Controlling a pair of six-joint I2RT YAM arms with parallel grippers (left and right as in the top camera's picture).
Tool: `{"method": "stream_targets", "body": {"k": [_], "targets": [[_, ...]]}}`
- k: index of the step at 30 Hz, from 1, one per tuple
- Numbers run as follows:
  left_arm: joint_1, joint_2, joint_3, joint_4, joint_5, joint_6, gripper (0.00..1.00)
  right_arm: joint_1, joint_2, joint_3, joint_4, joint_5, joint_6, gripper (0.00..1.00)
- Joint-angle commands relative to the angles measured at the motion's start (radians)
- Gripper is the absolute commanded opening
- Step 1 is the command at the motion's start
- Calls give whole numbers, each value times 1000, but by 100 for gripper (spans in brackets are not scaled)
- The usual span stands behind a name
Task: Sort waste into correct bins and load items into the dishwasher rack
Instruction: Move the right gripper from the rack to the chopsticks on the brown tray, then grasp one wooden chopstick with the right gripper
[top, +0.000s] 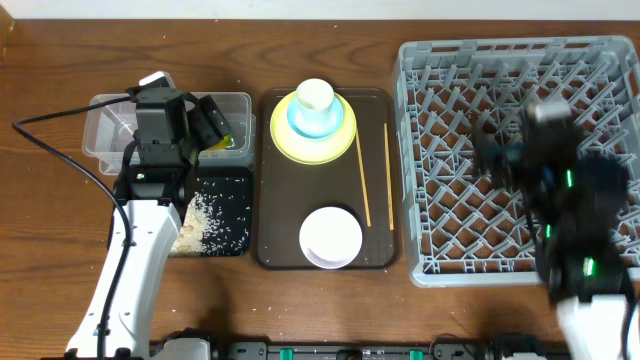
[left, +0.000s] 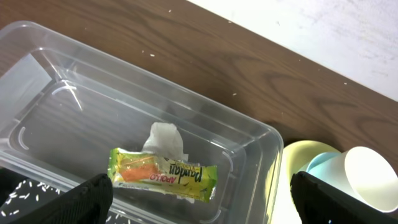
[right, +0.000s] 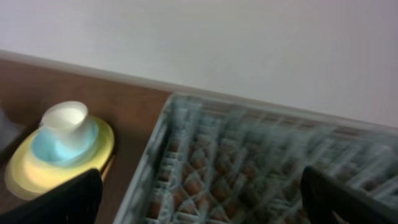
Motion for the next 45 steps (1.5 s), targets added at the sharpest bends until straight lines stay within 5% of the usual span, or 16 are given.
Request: {"method": "stream_targets", "body": {"k": [1,6,15,20,22,24,33,45], "targets": [[2,-4,18,-2,-13,10,94,64,182,209,-113,-61,77,99],[2,-4,18,-2,-13,10,94,171,382,414,-194,-75,104,99],[2,-4,18,-2,-12,10,95,202,502,418,-149,-345,293,98],[2,-4,18,-2,-13,10,95,266,544,418,-172,-164,414,49],[2,-4,18,-2,-13,10,95,319,565,418,-192,-48,454,19],[2,-4,18,-2,-12,10,95,372,584,418,-199,51,465,11],[2,-4,18,-2,-13,10,95,575,704,418,-219,430,458,9],[2,-4,18,-2,-13,10,95,606,917,418,-239,451,419,11]]}}
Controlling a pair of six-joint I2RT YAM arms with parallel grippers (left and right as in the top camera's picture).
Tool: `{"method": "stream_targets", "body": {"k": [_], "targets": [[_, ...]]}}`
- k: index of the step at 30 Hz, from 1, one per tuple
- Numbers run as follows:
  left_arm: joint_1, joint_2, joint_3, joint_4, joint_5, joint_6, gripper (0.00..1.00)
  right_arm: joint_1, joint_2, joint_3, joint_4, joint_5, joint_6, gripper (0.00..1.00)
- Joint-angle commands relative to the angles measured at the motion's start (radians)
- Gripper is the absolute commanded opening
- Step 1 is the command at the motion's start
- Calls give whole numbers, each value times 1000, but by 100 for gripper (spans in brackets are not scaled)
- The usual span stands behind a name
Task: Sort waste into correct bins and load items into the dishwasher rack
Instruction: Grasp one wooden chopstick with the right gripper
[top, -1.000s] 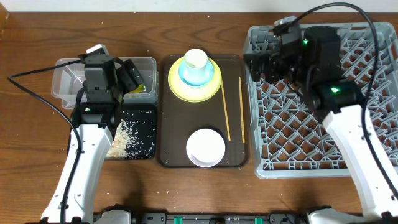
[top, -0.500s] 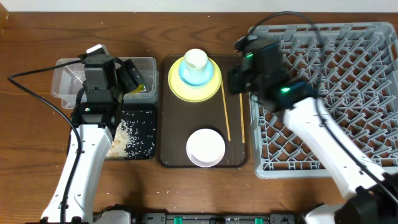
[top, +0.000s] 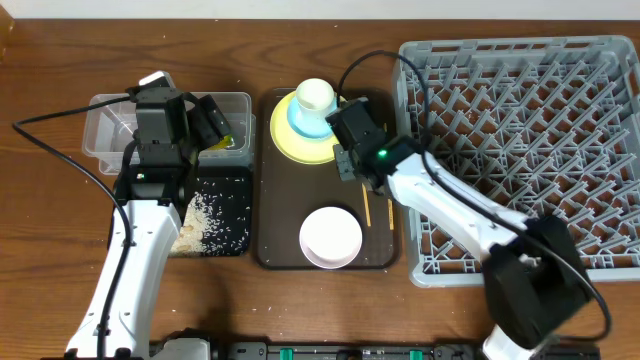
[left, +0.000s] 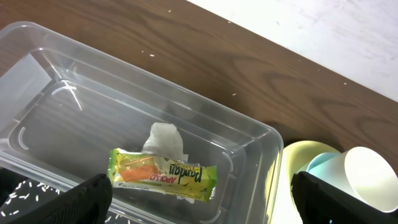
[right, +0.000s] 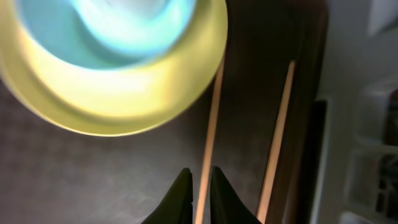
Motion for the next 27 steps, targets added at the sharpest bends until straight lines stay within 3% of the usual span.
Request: {"method": "stream_targets", "body": {"k": [1,20,27], "targets": [[2,-4,18,-2,-12,10,95,-3,39,17,-1,32,-16,11],[2,-4,18,-2,-12,10,95,-8,202,17,6,32,-16,13],[2,-4,18,-2,-12,10,95,-11,202,17,6,33,-15,1]]}}
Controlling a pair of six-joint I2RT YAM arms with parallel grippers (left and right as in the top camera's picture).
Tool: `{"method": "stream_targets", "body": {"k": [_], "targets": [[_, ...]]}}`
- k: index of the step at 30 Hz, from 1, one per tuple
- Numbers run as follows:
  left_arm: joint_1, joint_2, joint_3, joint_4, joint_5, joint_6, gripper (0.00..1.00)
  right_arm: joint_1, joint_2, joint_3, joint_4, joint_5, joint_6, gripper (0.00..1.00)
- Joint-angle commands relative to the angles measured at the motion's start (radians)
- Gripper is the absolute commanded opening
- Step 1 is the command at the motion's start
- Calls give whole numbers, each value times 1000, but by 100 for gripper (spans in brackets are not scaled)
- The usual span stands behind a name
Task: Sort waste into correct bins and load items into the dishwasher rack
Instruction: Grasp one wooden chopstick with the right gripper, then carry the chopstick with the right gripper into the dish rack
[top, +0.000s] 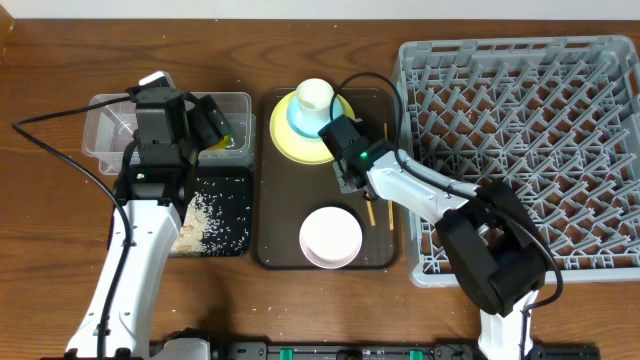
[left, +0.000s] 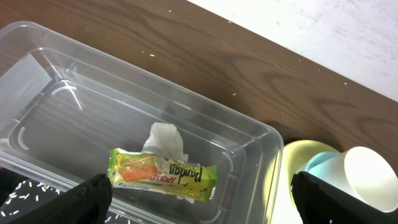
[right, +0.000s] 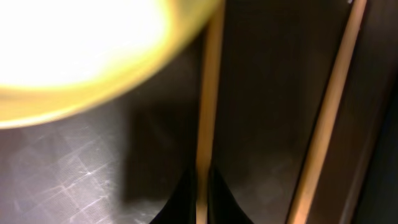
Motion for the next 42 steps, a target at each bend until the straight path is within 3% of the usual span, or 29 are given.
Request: {"method": "stream_targets", "body": {"k": [1,10,25,35,42], "targets": [[2,-4,18,-2,-12,10,95,-10,24,13,0,8,-2,1],[2,-4,18,-2,-12,10,95,-11,-22,14,5,131,-2,1],[2,-4,18,-2,-12,10,95,-54,-353,15,111,420,-151,1],[2,-4,18,-2,-12,10,95,-248,-358,14,16,330,-163,1],[2,-4,18,-2,-12,10,95,-375,-351,13,-19,24,-219,1]]}}
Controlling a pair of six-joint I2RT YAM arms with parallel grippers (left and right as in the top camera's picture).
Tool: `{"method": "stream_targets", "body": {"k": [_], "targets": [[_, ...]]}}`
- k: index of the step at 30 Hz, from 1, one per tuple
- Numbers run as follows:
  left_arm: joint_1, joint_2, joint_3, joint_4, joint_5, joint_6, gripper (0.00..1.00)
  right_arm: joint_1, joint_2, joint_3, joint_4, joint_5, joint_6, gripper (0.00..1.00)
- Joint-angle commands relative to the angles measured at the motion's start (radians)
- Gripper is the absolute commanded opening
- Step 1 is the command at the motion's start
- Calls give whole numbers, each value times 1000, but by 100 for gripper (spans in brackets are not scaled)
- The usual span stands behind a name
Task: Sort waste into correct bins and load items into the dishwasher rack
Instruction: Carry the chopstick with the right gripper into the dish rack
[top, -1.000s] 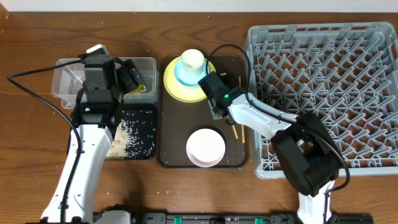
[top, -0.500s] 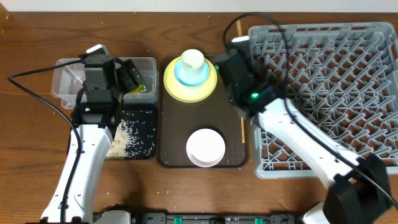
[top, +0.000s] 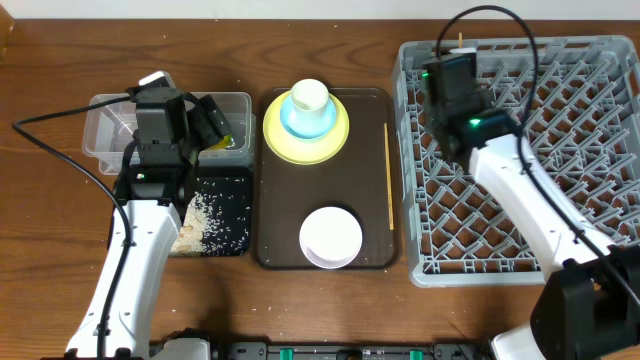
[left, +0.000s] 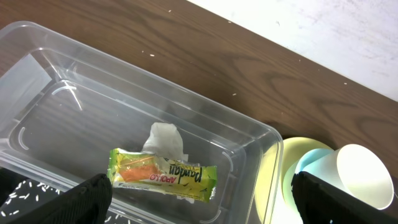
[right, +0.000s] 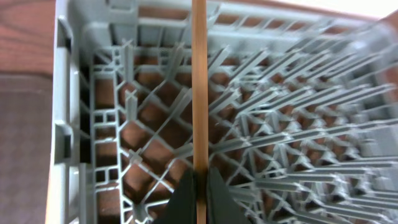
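My right gripper (right: 199, 186) is shut on a wooden chopstick (right: 199, 87) and holds it above the far left corner of the grey dishwasher rack (top: 600, 150). From overhead that gripper (top: 457, 62) sits near the rack's back edge. A second chopstick (top: 389, 175) lies on the brown tray (top: 280, 200), along its right side. Also on the tray are a yellow plate (top: 335, 140) carrying a blue bowl and white cup (top: 307, 98), and a white bowl (top: 331, 237). My left gripper (left: 199, 205) hangs open over the clear bin (left: 62, 68), above a green wrapper (left: 163, 174) and a tissue (left: 165, 138).
A black tray (top: 225, 190) scattered with rice lies in front of the clear bin (top: 105, 125). The rack's upright tines (right: 298, 124) stand close under the held chopstick. A black cable (top: 60, 150) loops left of my left arm.
My right gripper was down on the tray, shut around the left chopstick; now it holds that chopstick over the rack's far left corner. The plate stack sits slightly further left. The left arm is unchanged.
My right gripper was open over the rack. Then it was at the tray with its fingers nearly closed around the left chopstick, then low on it. Now that chopstick is off the tray and over the rack. My left gripper stayed open above the clear bin.
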Motion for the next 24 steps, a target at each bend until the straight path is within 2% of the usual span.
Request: {"method": "stream_targets", "body": {"k": [1,6,24], "targets": [[2,-4,18,-2,-12,10,95,-50,13,6,-2,-198,-62,1],[2,-4,18,-2,-12,10,95,-95,21,6,-3,-217,-64,1],[2,-4,18,-2,-12,10,95,-96,23,5,-27,-266,-29,1]]}}
